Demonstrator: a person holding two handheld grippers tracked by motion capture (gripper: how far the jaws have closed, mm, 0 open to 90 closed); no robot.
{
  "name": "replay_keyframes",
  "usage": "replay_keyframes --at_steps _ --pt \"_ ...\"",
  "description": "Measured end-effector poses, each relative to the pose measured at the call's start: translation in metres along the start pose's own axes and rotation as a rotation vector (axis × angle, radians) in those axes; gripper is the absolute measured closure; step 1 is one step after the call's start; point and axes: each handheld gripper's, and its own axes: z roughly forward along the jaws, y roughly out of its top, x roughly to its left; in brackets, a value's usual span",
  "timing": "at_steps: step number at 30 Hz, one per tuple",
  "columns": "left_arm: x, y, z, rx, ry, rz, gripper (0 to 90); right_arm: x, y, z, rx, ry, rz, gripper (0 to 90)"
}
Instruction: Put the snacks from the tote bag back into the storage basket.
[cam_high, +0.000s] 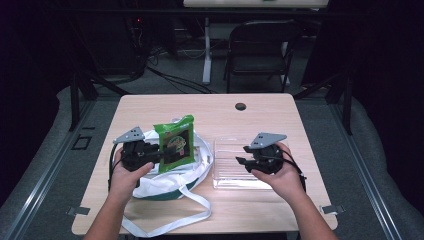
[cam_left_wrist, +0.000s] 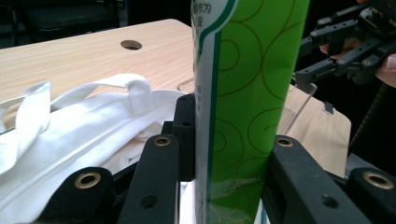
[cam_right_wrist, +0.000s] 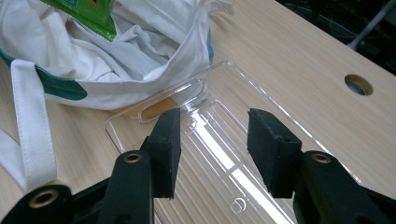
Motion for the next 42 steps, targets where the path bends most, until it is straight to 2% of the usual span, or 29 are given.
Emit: replay_keyframes --at_steps 2,7,8,10,11,14,19,20,23,27,28,29,30,31,36,39,42 --pt "-0.001 0.0 0.001 0.007 -0.005 0.0 74.3 0.001 0.009 -0.001 0.013 0.026 -0.038 56.2" --pt "-0.004 0.0 0.005 0.02 -0.014 0.01 74.3 0.001 0.02 -0.003 0.038 0.06 -0.079 56.6" --pt "-0.005 0.0 0.005 0.019 -0.014 0.01 74.3 0.0 0.025 -0.003 0.043 0.088 -0.075 56.6" --pt "-0.006 0.0 0.006 0.017 -0.018 0.015 74.3 -0.001 0.027 -0.004 0.045 0.099 -0.071 56.6" --pt "-0.007 0.0 0.007 0.019 -0.021 0.015 74.3 -0.002 0.031 -0.004 0.042 0.123 -0.062 56.6" --pt "-0.01 0.001 0.008 0.019 -0.026 0.02 74.3 -0.001 0.041 -0.005 0.041 0.155 -0.072 56.5" --pt "-0.012 0.001 0.009 0.023 -0.036 0.029 74.3 0.001 0.051 -0.006 0.043 0.161 -0.102 55.8" --pt "-0.013 0.001 0.01 0.028 -0.04 0.036 74.3 0.002 0.056 -0.007 0.048 0.164 -0.132 55.0" --pt "-0.014 0.002 0.01 0.032 -0.04 0.042 74.3 0.003 0.062 -0.008 0.051 0.167 -0.159 53.6" --pt "-0.016 0.002 0.012 0.027 -0.042 0.045 74.3 0.006 0.073 -0.008 0.056 0.197 -0.203 50.0" --pt "-0.017 0.002 0.012 0.035 -0.046 0.05 74.2 0.008 0.078 -0.007 0.061 0.201 -0.23 48.6" --pt "-0.017 0.002 0.012 0.035 -0.046 0.05 74.3 0.008 0.078 -0.007 0.061 0.201 -0.23 48.6" --pt "-0.017 0.002 0.012 0.035 -0.044 0.055 74.3 0.011 0.084 -0.007 0.069 0.193 -0.263 47.3" --pt "-0.018 0.002 0.013 0.032 -0.048 0.052 74.3 0.011 0.084 -0.007 0.069 0.193 -0.263 47.3" --pt "-0.019 0.003 0.012 0.031 -0.052 0.058 74.3 0.016 0.103 -0.009 0.077 0.163 -0.324 41.8" --pt "-0.02 0.003 0.012 0.028 -0.051 0.061 74.3 0.018 0.109 -0.009 0.077 0.163 -0.337 41.5" --pt "-0.02 0.003 0.013 0.025 -0.054 0.062 74.3 0.022 0.119 -0.009 0.077 0.157 -0.372 41.2"
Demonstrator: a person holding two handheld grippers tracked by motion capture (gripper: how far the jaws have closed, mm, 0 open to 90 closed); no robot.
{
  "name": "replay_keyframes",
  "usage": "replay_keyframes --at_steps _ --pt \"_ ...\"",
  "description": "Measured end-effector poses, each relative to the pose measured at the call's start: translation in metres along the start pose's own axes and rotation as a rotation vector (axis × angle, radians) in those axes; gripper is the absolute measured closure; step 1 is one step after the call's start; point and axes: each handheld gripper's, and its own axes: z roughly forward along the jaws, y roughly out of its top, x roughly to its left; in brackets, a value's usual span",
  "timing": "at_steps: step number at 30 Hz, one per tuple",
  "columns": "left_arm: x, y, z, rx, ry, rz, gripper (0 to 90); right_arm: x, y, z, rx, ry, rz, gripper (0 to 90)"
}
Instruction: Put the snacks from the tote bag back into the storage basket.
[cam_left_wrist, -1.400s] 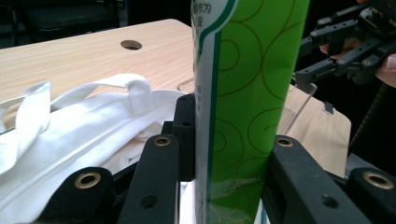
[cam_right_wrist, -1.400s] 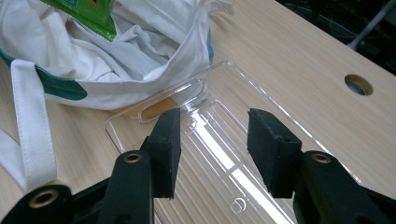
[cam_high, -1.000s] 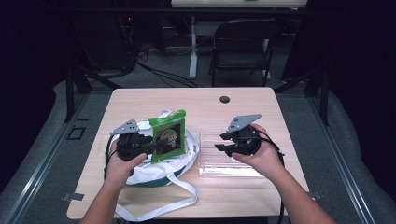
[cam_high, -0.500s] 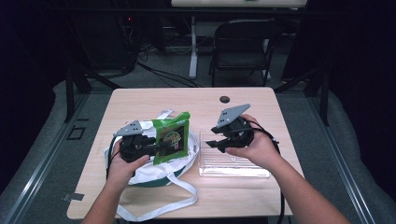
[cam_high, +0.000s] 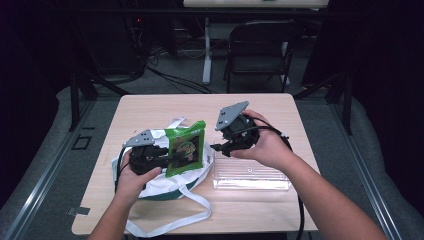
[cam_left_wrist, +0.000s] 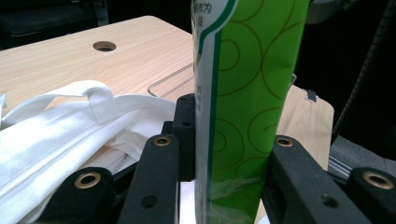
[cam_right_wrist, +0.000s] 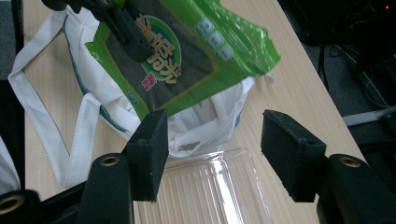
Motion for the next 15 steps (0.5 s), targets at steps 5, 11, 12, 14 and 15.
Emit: replay_keyframes --at_steps 5,11,12,14,15 --pt "-0.002 0.0 0.003 0.009 -0.008 0.006 74.3 -0.001 0.009 0.001 0.011 -0.001 -0.021 40.4" --pt "-0.004 0.001 0.004 0.013 -0.015 0.016 74.3 -0.005 0.016 0.001 0.012 0.01 -0.026 39.5" --pt "-0.005 0.001 0.004 0.013 -0.016 0.016 74.3 -0.007 0.018 -0.001 0.014 0.013 -0.031 39.5" --pt "-0.006 0.002 0.005 0.014 -0.023 0.022 74.3 -0.008 0.018 -0.001 0.011 0.014 -0.027 39.5" --pt "-0.007 0.002 0.004 0.023 -0.023 0.025 74.3 -0.008 0.019 -0.002 0.016 0.014 -0.028 39.5"
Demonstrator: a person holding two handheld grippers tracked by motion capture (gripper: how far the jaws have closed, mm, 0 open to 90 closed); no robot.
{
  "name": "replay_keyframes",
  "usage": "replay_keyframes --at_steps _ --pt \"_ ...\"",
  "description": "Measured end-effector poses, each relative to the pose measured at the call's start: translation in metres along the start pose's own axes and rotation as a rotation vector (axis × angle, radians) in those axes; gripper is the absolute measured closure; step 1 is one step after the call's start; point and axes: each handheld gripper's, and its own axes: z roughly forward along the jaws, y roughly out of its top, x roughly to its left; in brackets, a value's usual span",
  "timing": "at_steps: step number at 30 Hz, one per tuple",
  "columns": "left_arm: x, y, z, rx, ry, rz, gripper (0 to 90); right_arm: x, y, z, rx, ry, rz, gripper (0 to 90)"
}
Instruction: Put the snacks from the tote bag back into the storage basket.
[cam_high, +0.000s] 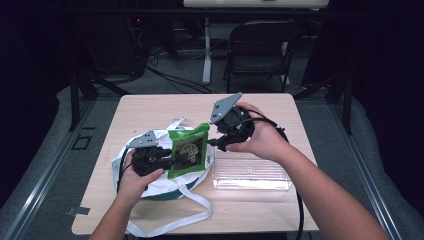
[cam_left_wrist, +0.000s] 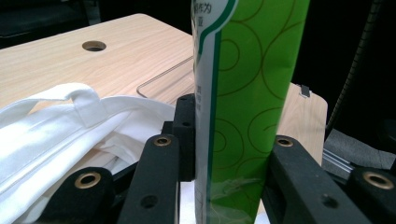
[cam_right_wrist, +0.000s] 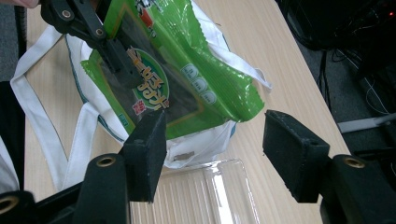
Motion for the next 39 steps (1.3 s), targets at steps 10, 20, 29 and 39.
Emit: replay_keyframes --at_steps 10,20,29,39 --pt "-0.006 0.002 0.003 0.002 -0.016 0.016 74.3 0.002 0.008 0.002 0.014 0.007 -0.028 38.9" --pt "-0.009 0.003 0.004 0.007 -0.027 0.03 74.3 0.004 0.016 0.009 0.029 0.026 -0.056 38.7" --pt "-0.013 0.004 0.008 0.009 -0.045 0.046 74.3 0.007 0.019 0.011 0.049 0.069 -0.106 38.2" --pt "-0.017 0.005 0.008 0.002 -0.068 0.073 74.3 0.008 0.019 0.017 0.072 0.102 -0.119 38.6"
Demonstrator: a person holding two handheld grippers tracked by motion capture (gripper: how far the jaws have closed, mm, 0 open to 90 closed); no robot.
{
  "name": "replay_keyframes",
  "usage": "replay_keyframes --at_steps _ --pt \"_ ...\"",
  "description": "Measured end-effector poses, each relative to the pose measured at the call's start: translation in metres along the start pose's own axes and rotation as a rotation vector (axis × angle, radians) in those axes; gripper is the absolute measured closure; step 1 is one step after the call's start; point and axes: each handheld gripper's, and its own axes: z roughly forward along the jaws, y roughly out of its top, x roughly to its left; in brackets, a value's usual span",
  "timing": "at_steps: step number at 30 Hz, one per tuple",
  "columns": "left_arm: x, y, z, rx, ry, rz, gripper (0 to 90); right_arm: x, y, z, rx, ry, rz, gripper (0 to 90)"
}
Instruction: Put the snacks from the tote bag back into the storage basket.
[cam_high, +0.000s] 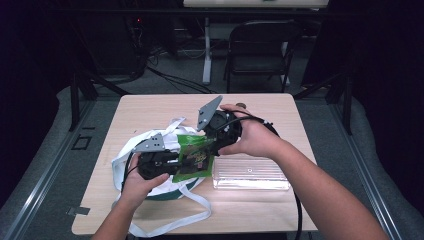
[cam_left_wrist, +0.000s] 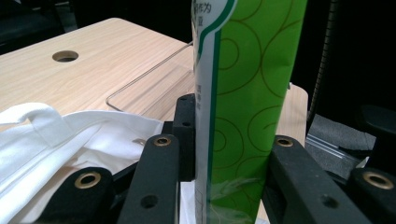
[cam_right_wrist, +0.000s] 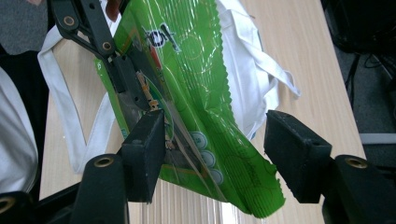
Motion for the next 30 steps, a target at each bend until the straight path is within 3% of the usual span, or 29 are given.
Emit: replay_keyframes --at_steps 7,16,25,30 --pt "-0.0029 0.0009 0.0015 0.0 -0.008 0.028 74.3 0.0001 0.001 0.0057 0.02 0.049 -0.006 41.9" --pt "-0.0039 0.0002 0.0035 0.007 -0.017 0.04 74.3 -0.0028 0.0016 0.0076 0.037 0.168 0.036 56.3" --pt "-0.0028 -0.0009 0.005 0.011 -0.02 0.044 74.1 -0.0064 0.0001 0.0061 0.035 0.208 0.054 67.2" --pt "-0.002 -0.0022 0.0065 0.007 -0.02 0.038 72.7 -0.0068 0.0002 0.0055 0.044 0.214 0.03 70.9"
